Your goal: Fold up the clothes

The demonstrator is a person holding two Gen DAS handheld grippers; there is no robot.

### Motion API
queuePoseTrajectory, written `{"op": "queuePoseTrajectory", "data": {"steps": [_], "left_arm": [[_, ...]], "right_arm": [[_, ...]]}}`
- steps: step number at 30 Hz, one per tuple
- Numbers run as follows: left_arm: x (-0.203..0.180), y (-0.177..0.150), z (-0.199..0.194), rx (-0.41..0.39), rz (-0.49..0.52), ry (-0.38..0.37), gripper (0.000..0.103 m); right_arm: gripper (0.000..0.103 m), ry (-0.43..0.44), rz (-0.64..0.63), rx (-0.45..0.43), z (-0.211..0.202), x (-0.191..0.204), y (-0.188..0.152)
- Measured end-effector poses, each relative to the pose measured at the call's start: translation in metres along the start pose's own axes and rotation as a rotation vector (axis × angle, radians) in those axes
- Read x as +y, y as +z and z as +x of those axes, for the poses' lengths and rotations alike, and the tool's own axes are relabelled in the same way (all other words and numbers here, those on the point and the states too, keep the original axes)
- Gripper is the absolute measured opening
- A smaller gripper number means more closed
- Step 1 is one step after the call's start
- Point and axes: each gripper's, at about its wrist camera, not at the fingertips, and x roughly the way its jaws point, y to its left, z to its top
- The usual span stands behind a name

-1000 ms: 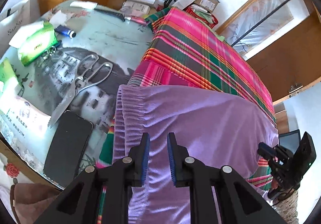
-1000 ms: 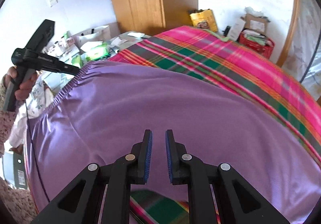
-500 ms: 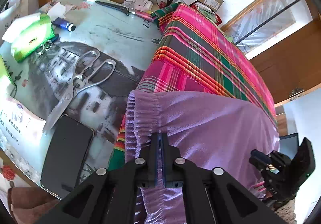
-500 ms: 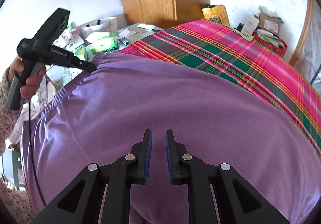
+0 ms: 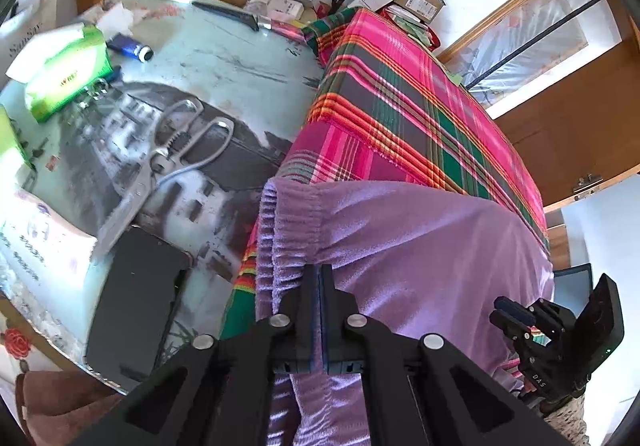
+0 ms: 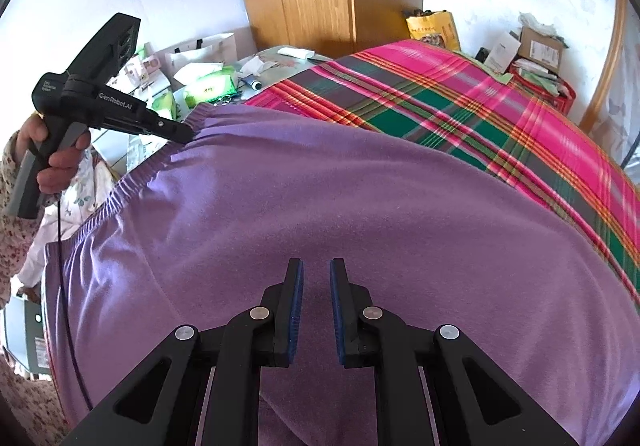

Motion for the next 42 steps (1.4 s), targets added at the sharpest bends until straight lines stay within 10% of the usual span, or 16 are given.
{"op": "queuePoseTrajectory", "data": {"steps": [8, 11, 22, 42], "left_arm": [[-0.019, 0.022, -0.009, -0.067, 0.106, 0.086, 0.026], [-0.030, 0.030, 0.000, -0.059, 0.191, 0.154, 0.026], [-0.062, 0.035, 0.033, -0.007, 0.467, 0.266, 0.026], [-0.062, 0.042, 0.051, 0.026, 0.540, 0.264, 0.037]], "right_arm": [[0.015, -0.034, -0.011, -0.033, -0.001, -0.012, 0.008], [0.032, -0.057, -0.029, -0.037, 0.001, -0.018, 0.016], [0.033, -0.094, -0.055, -0.002, 0.030, -0.060, 0.057], [0.046, -0.064, -0.208, 0.081, 0.062, -0.081, 0.078]]}}
